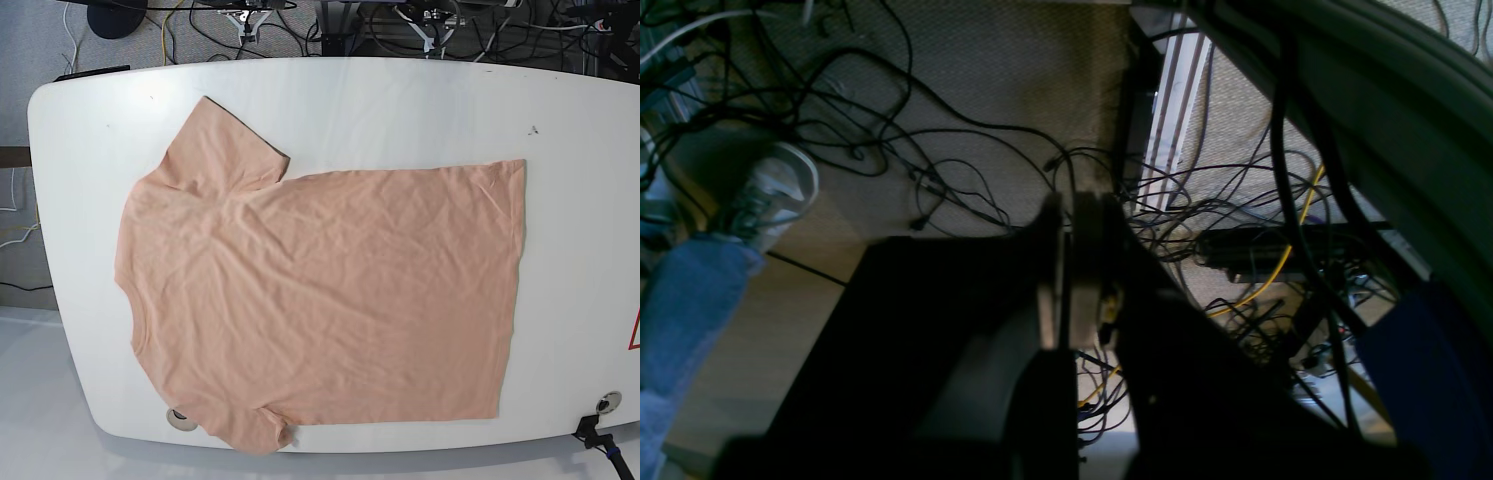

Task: Fold the T-shirt properly

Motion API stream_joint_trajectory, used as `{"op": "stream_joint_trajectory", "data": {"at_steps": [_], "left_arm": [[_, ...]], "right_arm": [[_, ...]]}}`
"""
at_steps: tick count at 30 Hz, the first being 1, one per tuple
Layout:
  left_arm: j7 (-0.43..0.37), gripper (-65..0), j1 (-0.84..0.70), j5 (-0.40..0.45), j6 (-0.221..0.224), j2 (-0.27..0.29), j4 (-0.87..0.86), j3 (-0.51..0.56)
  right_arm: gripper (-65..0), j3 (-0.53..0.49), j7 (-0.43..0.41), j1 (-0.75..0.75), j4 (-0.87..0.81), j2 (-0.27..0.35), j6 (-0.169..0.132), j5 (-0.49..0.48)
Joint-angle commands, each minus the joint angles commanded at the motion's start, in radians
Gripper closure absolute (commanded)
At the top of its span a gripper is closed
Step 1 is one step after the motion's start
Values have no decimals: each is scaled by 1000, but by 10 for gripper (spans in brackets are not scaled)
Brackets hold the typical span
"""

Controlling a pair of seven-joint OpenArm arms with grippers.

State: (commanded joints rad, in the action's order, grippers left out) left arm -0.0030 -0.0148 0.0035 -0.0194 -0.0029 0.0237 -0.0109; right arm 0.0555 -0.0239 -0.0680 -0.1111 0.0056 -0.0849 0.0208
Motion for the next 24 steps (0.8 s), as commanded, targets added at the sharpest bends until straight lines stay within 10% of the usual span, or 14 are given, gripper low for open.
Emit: {"op": "stream_joint_trajectory", "data": {"at_steps": [16, 24], "left_arm": [[12, -25, -5, 8, -3, -6, -9, -1], [53, -31, -11, 11, -3, -10, 4, -1]], "right_arm": [[-40, 0, -8, -1, -13, 5, -1, 0], [-38, 7, -3, -11, -80, 9, -81, 0]]}}
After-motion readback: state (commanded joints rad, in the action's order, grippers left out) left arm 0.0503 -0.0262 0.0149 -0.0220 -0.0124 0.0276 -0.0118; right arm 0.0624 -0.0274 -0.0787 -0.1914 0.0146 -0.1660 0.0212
